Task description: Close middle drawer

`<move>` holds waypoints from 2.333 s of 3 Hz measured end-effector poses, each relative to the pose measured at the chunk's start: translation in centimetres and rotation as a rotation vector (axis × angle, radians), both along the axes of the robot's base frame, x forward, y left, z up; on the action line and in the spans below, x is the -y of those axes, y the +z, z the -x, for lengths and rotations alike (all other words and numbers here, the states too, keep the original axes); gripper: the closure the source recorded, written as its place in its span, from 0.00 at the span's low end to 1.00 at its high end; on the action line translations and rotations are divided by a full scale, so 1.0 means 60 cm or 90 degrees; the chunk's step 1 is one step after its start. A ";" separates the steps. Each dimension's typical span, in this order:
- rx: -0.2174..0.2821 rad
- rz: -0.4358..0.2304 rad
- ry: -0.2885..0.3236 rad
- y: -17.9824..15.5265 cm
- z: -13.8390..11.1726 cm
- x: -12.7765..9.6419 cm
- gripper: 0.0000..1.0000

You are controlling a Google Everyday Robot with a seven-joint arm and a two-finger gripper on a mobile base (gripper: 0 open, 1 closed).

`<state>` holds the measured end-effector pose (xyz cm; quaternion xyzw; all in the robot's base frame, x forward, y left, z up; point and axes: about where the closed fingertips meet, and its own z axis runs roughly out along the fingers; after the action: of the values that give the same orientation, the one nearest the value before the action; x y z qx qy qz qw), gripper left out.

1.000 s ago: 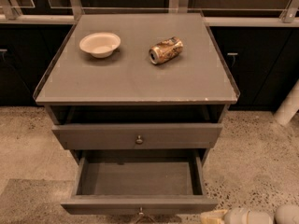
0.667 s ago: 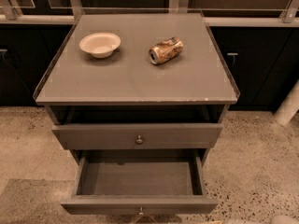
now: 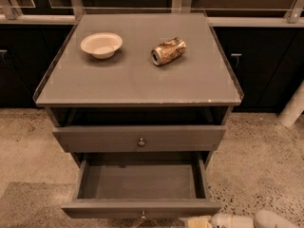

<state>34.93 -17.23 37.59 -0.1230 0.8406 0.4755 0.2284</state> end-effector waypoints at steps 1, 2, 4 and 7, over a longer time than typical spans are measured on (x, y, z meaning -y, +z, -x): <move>0.036 0.002 0.000 0.000 -0.055 -0.004 1.00; 0.084 0.031 -0.021 -0.001 -0.145 0.009 1.00; 0.130 0.037 -0.045 -0.002 -0.184 -0.001 1.00; 0.212 0.029 -0.083 0.025 -0.255 -0.018 1.00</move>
Offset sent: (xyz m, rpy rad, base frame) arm 0.1122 -0.0088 0.0068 -0.0543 -0.1854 -0.0269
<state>50.21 -16.13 39.12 -0.1501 0.8079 0.4136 0.3920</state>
